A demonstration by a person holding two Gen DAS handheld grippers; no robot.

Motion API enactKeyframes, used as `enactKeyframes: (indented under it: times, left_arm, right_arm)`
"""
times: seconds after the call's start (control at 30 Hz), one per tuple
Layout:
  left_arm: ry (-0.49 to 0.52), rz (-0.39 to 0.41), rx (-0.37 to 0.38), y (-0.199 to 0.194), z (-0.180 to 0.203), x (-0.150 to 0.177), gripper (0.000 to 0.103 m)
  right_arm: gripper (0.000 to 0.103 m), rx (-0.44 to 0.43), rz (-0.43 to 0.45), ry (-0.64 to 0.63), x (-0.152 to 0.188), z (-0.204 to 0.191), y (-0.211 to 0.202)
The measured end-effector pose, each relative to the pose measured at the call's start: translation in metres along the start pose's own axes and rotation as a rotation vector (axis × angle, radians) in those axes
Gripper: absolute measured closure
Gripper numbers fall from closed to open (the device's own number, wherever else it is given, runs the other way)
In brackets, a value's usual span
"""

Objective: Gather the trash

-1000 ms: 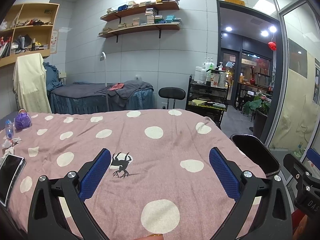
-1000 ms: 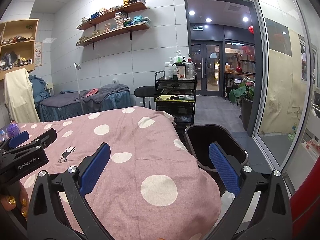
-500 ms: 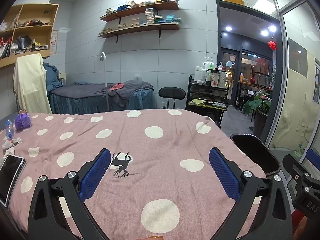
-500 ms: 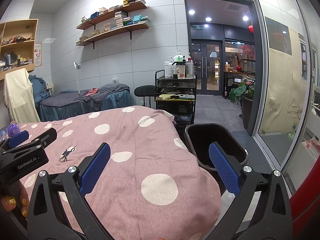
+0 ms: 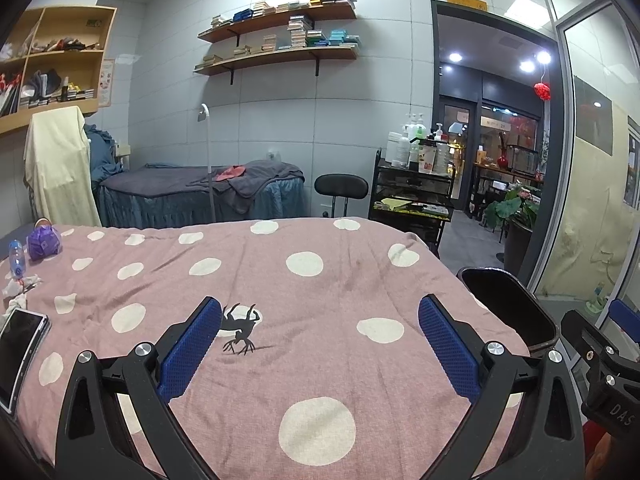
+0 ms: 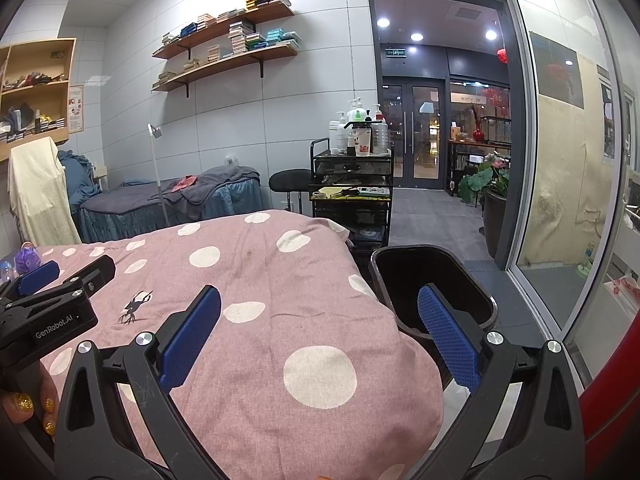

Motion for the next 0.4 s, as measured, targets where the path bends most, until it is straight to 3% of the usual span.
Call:
enactKeyframes:
  times: [0.4]
  left_arm:
    - [0.004,-0.016,0.008,0.0040,0.0025,0.0026,0.006]
  right_arm:
    - [0.006,0.002,-0.014,0.006,0.0010,0.0016,0.0025]
Point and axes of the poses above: each gripper's, at about its wrist camera, not at the fingertips, and y roughly the way its jaws point, z to its right, x to its underside, the point moved 7 cm from there along y, roughly the way its jaws point, and after that the axes turned 8 degrees about -z, right-handed, at the moved point
